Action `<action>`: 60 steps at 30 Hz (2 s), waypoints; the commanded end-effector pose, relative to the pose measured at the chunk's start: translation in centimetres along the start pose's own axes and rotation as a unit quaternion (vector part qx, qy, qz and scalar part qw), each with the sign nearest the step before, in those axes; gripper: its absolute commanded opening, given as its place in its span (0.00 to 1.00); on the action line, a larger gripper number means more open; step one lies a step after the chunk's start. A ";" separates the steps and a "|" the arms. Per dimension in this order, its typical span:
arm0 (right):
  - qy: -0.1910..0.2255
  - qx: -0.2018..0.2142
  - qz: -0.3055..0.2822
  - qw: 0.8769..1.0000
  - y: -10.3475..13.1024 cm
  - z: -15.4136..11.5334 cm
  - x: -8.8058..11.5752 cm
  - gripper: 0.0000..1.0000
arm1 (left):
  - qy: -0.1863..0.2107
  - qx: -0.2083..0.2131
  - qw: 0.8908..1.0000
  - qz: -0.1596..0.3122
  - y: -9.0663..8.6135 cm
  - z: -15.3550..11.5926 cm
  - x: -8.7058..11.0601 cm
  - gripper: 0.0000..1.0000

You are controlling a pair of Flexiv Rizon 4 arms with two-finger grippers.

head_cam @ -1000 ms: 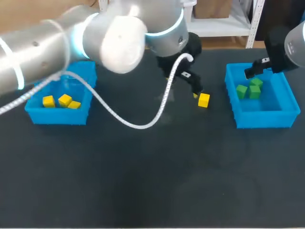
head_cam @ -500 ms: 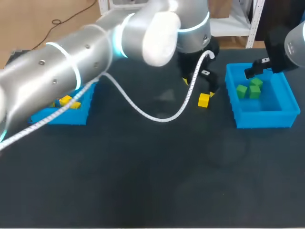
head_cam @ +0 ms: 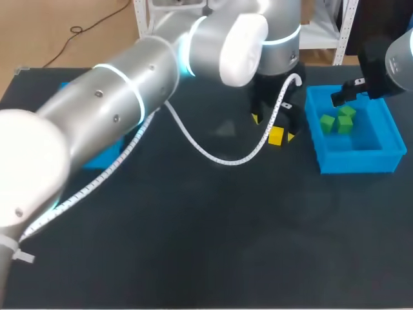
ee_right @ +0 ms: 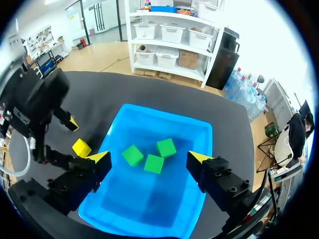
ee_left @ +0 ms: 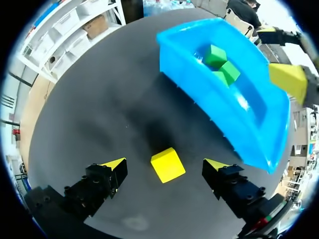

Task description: Put the green cubes in the right bin and the yellow cubes in the left bin.

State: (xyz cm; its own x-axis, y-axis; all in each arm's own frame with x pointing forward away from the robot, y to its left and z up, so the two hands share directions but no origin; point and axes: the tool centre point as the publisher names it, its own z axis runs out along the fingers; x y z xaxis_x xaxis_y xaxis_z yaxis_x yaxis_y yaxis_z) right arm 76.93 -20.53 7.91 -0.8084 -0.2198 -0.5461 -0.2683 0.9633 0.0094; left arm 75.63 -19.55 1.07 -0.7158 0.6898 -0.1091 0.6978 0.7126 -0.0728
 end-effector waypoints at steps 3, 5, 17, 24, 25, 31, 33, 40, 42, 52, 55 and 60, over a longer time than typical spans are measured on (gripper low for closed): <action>-0.002 0.002 0.000 1.000 0.1 0.0 0.1 1.00 | 0.025 -0.007 1.000 -0.002 -0.1 1.3 -0.6 1.00; -0.002 0.002 0.000 1.000 0.1 0.0 0.1 1.00 | 0.030 -0.017 0.999 0.001 -0.1 1.7 -0.6 1.00; -0.002 0.002 0.000 1.000 0.1 0.0 0.1 1.00 | 0.030 -0.016 0.999 -0.001 0.2 2.2 0.2 0.00; -0.002 0.002 0.000 1.000 0.1 0.0 0.1 1.00 | -0.029 -0.036 0.999 -0.014 3.3 -2.1 1.2 0.00; -0.002 0.002 0.000 1.000 0.1 0.0 0.1 1.00 | -0.040 -0.040 0.998 -0.022 4.1 -3.0 1.4 0.00; -0.002 0.002 0.000 1.000 0.1 0.0 0.1 1.00 | -0.102 -0.085 0.987 -0.095 11.0 -9.1 5.3 0.00; -0.002 0.002 0.000 1.000 0.1 0.0 0.1 1.00 | -0.111 -0.105 0.980 -0.124 13.5 -10.6 7.4 0.00; -0.002 0.002 0.000 1.000 0.1 0.0 0.1 1.00 | -0.128 -0.159 0.949 -0.239 20.8 -14.1 15.9 0.00; -0.002 0.002 0.000 1.000 0.1 0.0 0.1 1.00 | -0.128 -0.171 0.938 -0.271 22.4 -14.6 18.6 0.00; -0.002 0.002 0.000 1.000 0.1 0.0 0.1 1.00 | -0.108 -0.180 0.905 -0.369 26.1 -13.8 28.0 0.00; -0.002 0.002 0.000 1.000 0.1 0.0 0.1 1.00 | -0.104 -0.179 0.898 -0.388 26.5 -13.1 29.5 0.00; -0.002 0.002 0.000 1.000 0.1 0.0 0.1 1.00 | -0.101 -0.177 0.895 -0.397 27.1 -12.1 30.6 0.00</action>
State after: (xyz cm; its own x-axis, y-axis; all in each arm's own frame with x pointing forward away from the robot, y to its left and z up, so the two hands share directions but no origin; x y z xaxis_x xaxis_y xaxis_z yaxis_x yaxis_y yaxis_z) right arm 76.92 -20.53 7.90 -0.8082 -0.2197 -0.5463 -0.2682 0.9633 0.0094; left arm 76.27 21.50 7.66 -0.9464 -0.1545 0.2837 -0.1085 0.9792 0.1713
